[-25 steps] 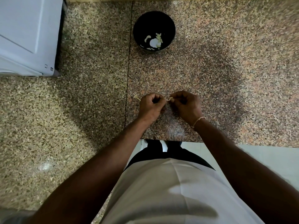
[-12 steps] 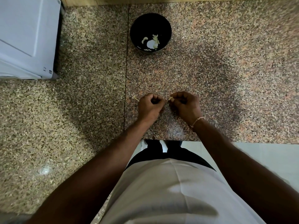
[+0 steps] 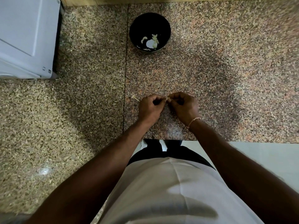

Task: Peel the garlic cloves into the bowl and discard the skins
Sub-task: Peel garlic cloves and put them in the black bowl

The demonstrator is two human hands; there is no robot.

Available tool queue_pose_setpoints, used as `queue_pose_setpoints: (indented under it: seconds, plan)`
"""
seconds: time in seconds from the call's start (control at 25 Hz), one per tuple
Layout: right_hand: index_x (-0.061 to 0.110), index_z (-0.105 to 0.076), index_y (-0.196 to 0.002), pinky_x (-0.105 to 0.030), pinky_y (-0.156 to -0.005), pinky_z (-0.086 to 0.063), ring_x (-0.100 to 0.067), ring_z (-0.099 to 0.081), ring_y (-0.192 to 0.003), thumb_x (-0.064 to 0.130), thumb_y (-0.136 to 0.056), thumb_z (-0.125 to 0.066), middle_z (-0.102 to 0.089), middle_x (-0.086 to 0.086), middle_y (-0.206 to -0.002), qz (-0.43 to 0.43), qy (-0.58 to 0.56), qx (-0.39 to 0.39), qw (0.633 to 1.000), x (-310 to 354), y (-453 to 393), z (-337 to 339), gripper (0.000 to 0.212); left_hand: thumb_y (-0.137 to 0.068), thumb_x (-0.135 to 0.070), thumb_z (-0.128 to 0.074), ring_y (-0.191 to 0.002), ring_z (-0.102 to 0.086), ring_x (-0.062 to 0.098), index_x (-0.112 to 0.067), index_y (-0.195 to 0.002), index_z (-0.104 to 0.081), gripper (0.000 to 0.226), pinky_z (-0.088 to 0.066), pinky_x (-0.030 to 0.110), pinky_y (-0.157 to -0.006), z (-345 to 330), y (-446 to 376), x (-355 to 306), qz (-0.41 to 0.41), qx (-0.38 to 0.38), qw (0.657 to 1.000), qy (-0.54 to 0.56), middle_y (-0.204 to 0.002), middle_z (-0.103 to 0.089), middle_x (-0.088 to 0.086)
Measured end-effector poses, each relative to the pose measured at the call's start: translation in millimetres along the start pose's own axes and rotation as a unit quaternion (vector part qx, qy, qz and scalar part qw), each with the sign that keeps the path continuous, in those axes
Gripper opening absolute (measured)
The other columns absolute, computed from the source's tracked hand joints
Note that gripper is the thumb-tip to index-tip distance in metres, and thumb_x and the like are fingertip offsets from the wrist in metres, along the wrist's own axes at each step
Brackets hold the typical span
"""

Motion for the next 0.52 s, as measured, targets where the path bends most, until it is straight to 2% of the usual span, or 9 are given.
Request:
queue_pose_setpoints:
  seconds: [0.16, 0.28, 0.44, 0.52]
  plan:
    - [0.028, -0.077, -0.097, -0.023, -0.062, -0.055, -0.003, -0.070, -0.067, 0.024, -0.089, -0.080, -0.077, 0.009, -0.081, -0.004, -0.006, 0.010, 1.000, -1.8, -1.2, -1.4, 0.009, -0.093, -0.021, -0.077, -0.070, -0.068, 0.005, -0.021, -0.089, -0.075, 0.004, -0.059, 0.028, -0.067, -0.8, 0.9, -2.1, -0.011, 0.006, 1.000, -0.025, -0.079, -0.073, -0.013]
    - [0.030, -0.077, -0.095, -0.025, -0.063, -0.055, -0.002, -0.068, -0.065, 0.022, -0.089, -0.080, -0.077, 0.008, -0.081, -0.007, -0.014, 0.016, 1.000, -2.9, -2.3, -1.6, 0.010, -0.094, -0.020, -0.076, -0.067, -0.064, 0.004, -0.019, -0.089, -0.074, 0.005, -0.057, 0.026, -0.063, -0.9, 0.3, -1.9, -0.019, 0.015, 0.999, -0.038, -0.079, -0.071, -0.011]
    - [0.032, -0.077, -0.094, -0.024, -0.060, -0.054, 0.001, -0.067, -0.064, 0.024, -0.089, -0.079, -0.077, 0.011, -0.080, -0.008, -0.005, 0.027, 1.000, -2.4, -3.7, -1.5, 0.010, -0.094, -0.020, -0.075, -0.061, -0.058, -0.006, -0.023, -0.087, -0.071, 0.008, -0.046, 0.013, -0.056, 0.0, 0.1, -4.6, -0.034, 0.017, 0.998, -0.059, -0.075, -0.066, -0.017]
    - [0.033, -0.076, -0.092, -0.022, -0.058, -0.051, 0.002, -0.066, -0.062, 0.023, -0.090, -0.079, -0.077, 0.011, -0.078, -0.010, -0.007, 0.030, 0.999, -2.1, -4.3, -1.6, 0.010, -0.095, -0.021, -0.075, -0.061, -0.058, -0.006, -0.024, -0.088, -0.071, 0.008, -0.044, 0.013, -0.055, 0.3, 0.5, -5.8, -0.032, 0.019, 0.997, -0.070, -0.075, -0.066, -0.018]
Point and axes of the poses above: each hand's wrist, its own y-axis away from the middle knuckle, its own z-axis out of the back of the hand, x = y × z, the point moved 3 cm from there along -y, towards the middle knuckle
